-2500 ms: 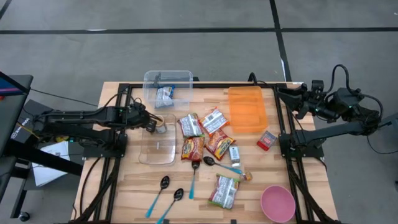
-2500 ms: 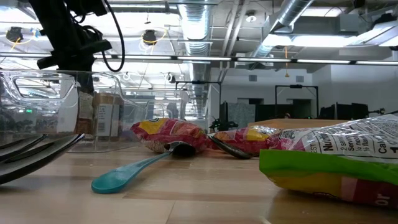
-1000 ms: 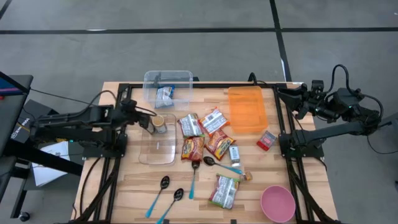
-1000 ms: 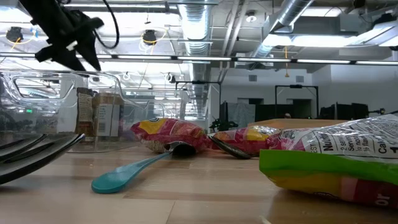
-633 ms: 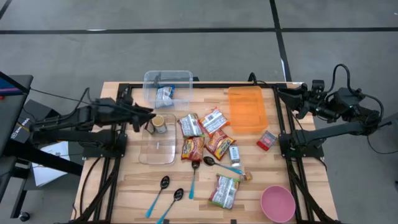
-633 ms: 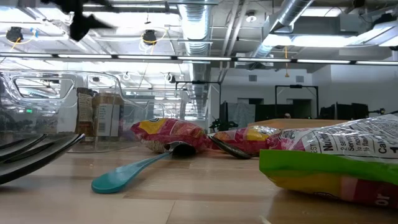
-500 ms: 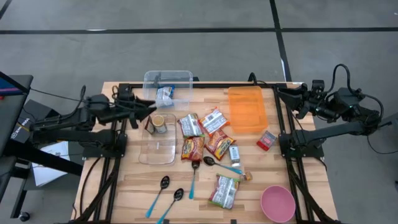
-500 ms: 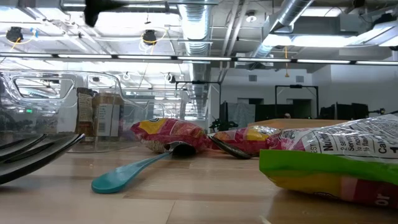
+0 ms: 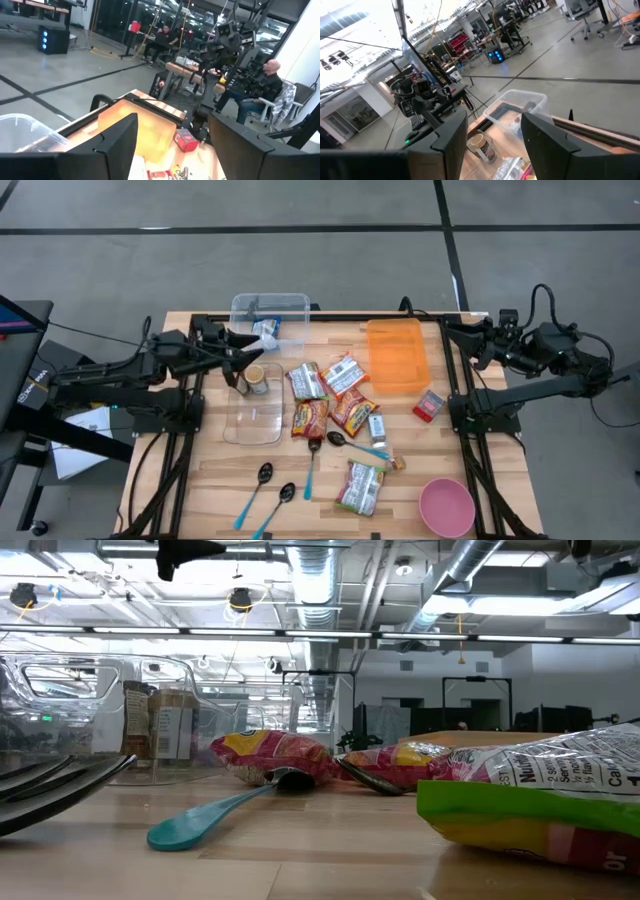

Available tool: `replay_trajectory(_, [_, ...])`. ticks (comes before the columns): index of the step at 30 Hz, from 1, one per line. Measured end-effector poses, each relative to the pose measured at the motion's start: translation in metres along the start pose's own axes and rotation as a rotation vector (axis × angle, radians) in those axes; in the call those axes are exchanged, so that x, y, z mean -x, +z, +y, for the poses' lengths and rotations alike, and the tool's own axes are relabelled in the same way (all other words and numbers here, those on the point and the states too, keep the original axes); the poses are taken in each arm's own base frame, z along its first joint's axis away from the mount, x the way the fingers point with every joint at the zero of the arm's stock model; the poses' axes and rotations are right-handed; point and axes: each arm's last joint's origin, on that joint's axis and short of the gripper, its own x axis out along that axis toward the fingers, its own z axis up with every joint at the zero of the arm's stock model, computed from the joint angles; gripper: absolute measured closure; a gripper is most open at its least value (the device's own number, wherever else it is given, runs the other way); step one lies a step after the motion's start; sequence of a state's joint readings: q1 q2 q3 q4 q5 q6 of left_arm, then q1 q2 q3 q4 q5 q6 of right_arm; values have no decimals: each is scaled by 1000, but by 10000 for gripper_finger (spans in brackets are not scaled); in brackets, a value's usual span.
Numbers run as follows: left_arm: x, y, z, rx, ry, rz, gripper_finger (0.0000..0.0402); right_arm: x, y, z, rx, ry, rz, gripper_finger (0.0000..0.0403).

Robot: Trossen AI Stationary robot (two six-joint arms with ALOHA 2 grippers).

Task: Pick & Place Food Item
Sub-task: Put the brown seasoning bottle into the transparent bin

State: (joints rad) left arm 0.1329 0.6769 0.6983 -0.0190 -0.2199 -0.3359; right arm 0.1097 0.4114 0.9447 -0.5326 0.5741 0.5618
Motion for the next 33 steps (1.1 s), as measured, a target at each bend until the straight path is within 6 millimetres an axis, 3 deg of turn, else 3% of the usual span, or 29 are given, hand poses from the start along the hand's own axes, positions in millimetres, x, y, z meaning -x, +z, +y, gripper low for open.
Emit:
replay_trajectory(7, [1, 1, 0, -8, 16, -15, 164, 0, -3, -2, -50, -19, 26, 223])
replay_trajectory(11, [1, 6, 0, -55, 55, -74, 164, -3, -7, 3, -72, 80, 115, 223])
replay_trajectory(19, [2, 11, 2, -132, 158, -140, 164, -31, -33, 20, -123, 208, 467, 229])
replay_trajectory(27, [2, 11, 3, -148, 193, -147, 164, -55, -63, 30, -123, 223, 778, 233])
replay_trajectory(33, [2, 11, 2, -149, 169, -142, 164, -56, -89, 34, 63, 232, 995, 233])
